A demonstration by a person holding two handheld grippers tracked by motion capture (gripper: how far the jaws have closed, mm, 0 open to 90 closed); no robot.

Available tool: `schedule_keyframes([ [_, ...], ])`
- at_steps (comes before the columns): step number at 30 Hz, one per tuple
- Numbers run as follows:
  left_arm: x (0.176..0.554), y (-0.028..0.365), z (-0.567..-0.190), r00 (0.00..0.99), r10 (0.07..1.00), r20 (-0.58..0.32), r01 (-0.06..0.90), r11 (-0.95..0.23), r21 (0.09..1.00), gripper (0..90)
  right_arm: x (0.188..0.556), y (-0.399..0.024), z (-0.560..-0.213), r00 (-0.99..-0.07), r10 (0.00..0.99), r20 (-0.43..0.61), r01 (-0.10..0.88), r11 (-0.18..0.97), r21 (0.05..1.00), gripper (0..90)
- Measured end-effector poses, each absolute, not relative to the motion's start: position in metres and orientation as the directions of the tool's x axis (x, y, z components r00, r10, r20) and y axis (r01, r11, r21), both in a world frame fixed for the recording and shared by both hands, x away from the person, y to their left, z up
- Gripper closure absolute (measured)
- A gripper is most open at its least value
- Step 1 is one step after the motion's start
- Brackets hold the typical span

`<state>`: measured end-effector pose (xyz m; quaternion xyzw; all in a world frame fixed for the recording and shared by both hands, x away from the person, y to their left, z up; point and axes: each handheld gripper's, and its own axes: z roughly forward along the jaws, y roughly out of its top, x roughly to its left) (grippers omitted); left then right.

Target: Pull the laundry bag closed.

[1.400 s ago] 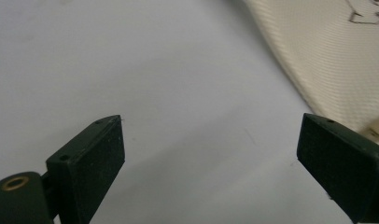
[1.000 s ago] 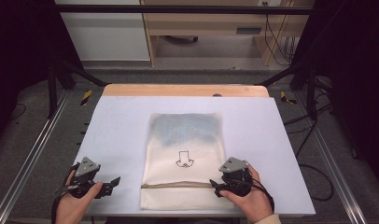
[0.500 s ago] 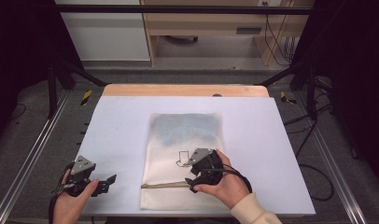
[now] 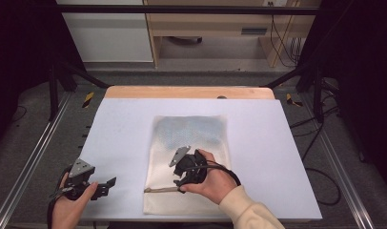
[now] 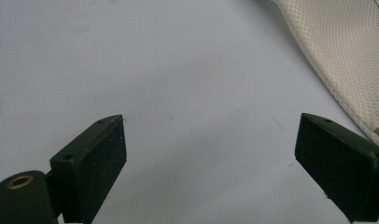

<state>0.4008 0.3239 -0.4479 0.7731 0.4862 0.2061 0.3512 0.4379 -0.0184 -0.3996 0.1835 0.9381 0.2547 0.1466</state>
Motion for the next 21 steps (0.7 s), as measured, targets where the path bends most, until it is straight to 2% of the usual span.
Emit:
schedule_keyframes([
  [8, 0.401, 0.325, -0.448, 0.439, 0.898, -0.023, 0.609, -0.279, 0.742, 9.2, 0.440, -0.003, -0.398, -0.905, 0.390, -0.169, 0.256, 0.818, 0.515, 26.9],
  [15, 0.401, 0.326, -0.448, 0.436, 0.900, -0.022, 0.607, -0.276, 0.745, 9.2, 0.441, 0.008, -0.398, -0.910, 0.382, -0.158, 0.258, 0.823, 0.506, 21.1],
  [21, 0.401, 0.327, -0.448, 0.432, 0.902, -0.026, 0.608, -0.270, 0.747, 9.2, 0.440, 0.017, -0.398, -0.916, 0.368, -0.158, 0.244, 0.825, 0.509, 22.2],
])
